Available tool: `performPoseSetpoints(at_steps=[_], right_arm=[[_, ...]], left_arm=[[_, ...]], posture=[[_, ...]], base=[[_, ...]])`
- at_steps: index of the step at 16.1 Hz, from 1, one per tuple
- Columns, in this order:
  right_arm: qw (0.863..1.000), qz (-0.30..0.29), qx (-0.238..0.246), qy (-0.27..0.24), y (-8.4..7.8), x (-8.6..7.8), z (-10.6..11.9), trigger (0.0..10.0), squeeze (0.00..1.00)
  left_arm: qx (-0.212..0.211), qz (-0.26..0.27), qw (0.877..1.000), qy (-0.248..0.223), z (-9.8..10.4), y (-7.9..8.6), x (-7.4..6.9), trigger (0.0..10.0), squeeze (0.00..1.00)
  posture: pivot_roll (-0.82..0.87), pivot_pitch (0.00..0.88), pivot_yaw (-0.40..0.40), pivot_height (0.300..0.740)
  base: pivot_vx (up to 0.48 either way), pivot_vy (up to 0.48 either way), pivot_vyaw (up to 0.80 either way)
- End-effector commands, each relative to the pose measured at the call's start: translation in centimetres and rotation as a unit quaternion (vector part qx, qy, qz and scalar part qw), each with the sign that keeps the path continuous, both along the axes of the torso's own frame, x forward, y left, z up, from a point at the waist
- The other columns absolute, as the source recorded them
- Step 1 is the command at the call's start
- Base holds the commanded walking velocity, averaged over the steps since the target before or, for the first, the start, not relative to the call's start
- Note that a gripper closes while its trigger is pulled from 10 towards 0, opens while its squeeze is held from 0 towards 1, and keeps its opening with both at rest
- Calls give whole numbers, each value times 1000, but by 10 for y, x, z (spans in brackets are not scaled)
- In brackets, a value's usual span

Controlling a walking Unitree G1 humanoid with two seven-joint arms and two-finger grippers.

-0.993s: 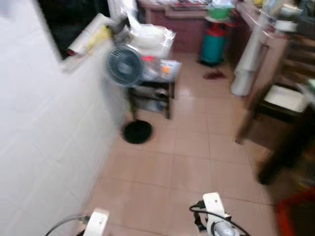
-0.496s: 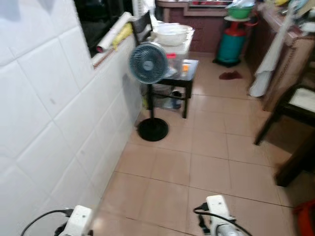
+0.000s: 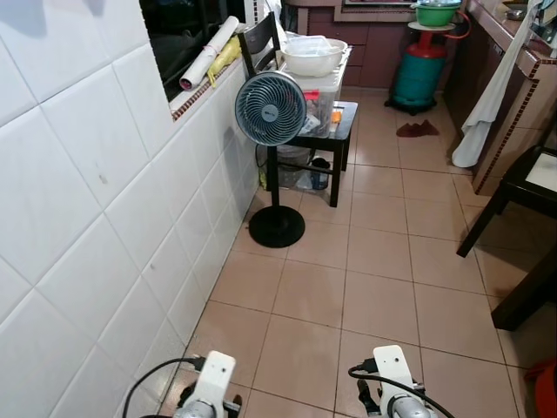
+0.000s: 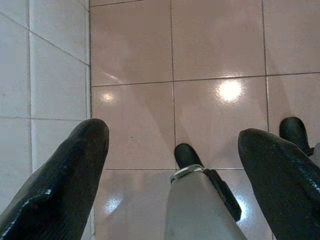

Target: Setting the table

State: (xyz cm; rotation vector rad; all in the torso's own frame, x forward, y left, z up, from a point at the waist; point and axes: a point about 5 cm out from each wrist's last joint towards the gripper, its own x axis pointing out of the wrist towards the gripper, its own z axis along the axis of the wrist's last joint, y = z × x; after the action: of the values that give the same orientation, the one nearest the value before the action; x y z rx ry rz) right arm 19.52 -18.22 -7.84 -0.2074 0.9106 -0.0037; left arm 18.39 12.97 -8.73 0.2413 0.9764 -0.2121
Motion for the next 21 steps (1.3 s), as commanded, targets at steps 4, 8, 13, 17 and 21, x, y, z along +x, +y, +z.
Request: performPoseSetpoints(at_steps=[4, 8, 13, 17, 21], right_arm=[[1000, 2, 3, 3, 1, 1, 0, 10000, 0], [1000, 3, 3, 4, 2, 1, 0, 10000, 0], [1000, 6, 1, 3, 1, 1, 0, 10000, 0], [1000, 8, 1, 2, 1, 1, 0, 10000, 0], [1000, -16, 20, -10, -1, 10, 5, 10000, 0]], left_arm=[[15, 2, 1000, -5, 3, 12, 6, 10000, 0], [15, 3, 1000, -5, 2, 14, 5, 10000, 0], [15, 9, 1000, -7, 2, 16, 4, 10000, 0], [24, 42, 999, -9, 2, 20, 4, 10000, 0], [11, 105, 994, -8, 2, 28, 4, 10000, 0]], posture=[[-76, 0, 53, 740], [-77, 0, 53, 740], [-75, 0, 46, 740], [-68, 0, 33, 740], [-42, 0, 6, 740]], base=[[368, 0, 0], [361, 185, 0], [353, 197, 0], [0, 0, 0], [0, 0, 0]])
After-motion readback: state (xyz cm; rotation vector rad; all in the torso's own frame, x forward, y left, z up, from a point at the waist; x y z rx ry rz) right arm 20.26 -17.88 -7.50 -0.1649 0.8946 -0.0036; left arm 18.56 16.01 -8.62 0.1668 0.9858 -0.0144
